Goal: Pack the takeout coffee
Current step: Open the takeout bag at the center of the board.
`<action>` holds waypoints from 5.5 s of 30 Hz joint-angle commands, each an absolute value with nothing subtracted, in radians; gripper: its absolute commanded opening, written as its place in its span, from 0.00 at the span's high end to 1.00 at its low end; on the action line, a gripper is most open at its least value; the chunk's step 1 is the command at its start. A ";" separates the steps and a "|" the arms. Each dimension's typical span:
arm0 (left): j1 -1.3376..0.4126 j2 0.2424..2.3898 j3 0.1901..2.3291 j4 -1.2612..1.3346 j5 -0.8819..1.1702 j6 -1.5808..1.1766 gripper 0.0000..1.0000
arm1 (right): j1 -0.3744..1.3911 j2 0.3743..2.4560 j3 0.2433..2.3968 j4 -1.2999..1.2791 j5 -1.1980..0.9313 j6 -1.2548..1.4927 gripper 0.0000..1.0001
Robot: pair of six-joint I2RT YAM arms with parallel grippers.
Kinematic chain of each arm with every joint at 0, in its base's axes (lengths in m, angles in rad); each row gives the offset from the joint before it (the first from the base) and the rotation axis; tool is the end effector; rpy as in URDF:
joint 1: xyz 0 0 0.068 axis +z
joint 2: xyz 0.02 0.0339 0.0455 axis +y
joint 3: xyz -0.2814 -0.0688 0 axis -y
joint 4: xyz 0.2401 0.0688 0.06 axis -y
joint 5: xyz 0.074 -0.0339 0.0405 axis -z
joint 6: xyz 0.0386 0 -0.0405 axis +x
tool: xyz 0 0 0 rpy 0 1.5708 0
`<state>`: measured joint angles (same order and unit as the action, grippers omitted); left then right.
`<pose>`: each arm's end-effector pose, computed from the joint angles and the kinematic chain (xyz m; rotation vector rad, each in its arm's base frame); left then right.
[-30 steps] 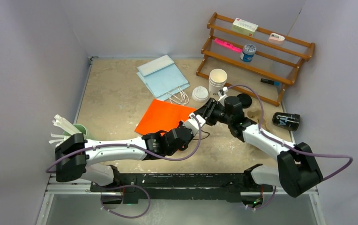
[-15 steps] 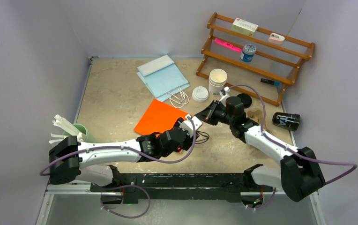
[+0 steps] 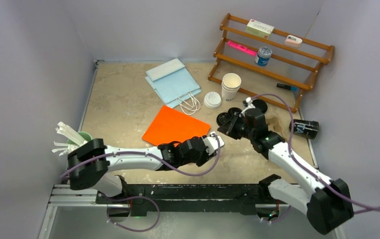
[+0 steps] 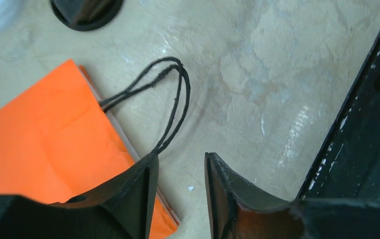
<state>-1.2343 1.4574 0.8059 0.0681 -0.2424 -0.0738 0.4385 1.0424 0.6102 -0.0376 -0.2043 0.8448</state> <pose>0.1106 -0.2881 0.2338 1.0722 1.8954 -0.5014 0.1967 0.1009 0.2598 0.3056 2.1634 0.9801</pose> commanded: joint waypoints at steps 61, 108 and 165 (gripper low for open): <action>-1.069 1.496 0.896 0.149 0.142 0.035 1.00 | 0.439 0.885 0.471 0.151 -0.322 1.004 0.43; -1.177 1.380 0.904 0.075 -0.147 0.059 1.00 | 0.439 0.945 0.500 0.117 -0.296 1.050 0.13; -0.855 0.966 0.789 -0.134 0.016 -0.334 0.29 | 0.440 0.972 0.728 -0.113 -0.315 0.904 1.00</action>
<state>-0.9154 0.9852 0.8509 -0.0841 -0.1143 -0.2470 0.4385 0.9955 0.6739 -0.0216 -0.3481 0.9588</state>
